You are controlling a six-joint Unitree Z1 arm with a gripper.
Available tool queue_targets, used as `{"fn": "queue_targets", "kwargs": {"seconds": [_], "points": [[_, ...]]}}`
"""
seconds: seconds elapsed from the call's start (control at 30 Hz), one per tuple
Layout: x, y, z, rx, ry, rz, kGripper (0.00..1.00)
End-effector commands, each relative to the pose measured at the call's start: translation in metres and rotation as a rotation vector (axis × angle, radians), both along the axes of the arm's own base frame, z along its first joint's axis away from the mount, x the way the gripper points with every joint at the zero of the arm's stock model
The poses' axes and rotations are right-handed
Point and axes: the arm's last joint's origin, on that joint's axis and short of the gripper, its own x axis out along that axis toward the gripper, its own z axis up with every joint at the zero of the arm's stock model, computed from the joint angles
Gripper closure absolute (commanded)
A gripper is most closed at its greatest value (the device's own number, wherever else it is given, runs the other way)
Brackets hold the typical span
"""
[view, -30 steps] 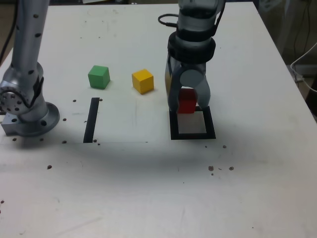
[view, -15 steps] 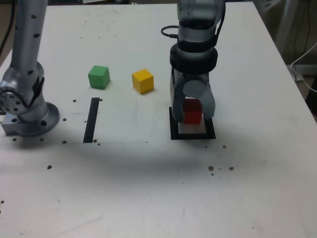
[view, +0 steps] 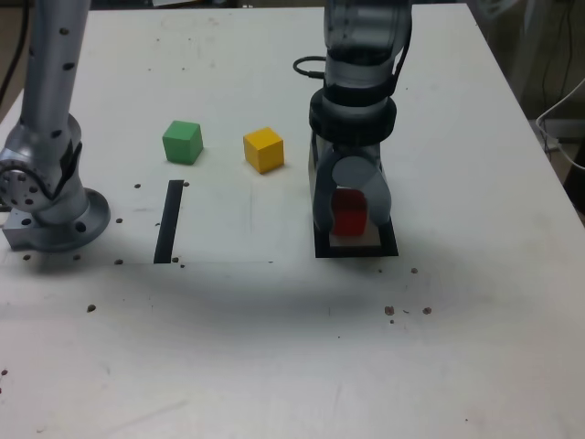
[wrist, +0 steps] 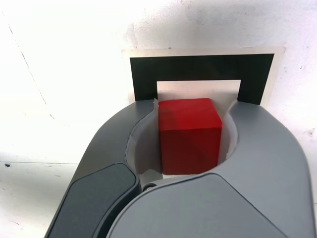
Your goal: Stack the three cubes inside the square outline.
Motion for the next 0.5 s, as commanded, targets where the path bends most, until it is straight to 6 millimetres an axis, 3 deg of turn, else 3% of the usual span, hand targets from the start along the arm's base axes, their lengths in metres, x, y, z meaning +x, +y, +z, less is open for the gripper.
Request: {"fn": "queue_targets", "kwargs": {"seconds": [0.0, 0.13, 0.3, 0.47], "points": [[-0.002, -0.002, 0.004, 0.0, -0.015, -0.007, 0.2], [-0.005, -0.003, 0.005, 0.0, -0.019, -0.01, 0.03], [-0.012, -0.002, 0.007, 0.012, -0.018, 0.0, 0.01], [-0.021, 0.0, 0.023, 0.034, -0.044, 0.008, 0.01]]}}
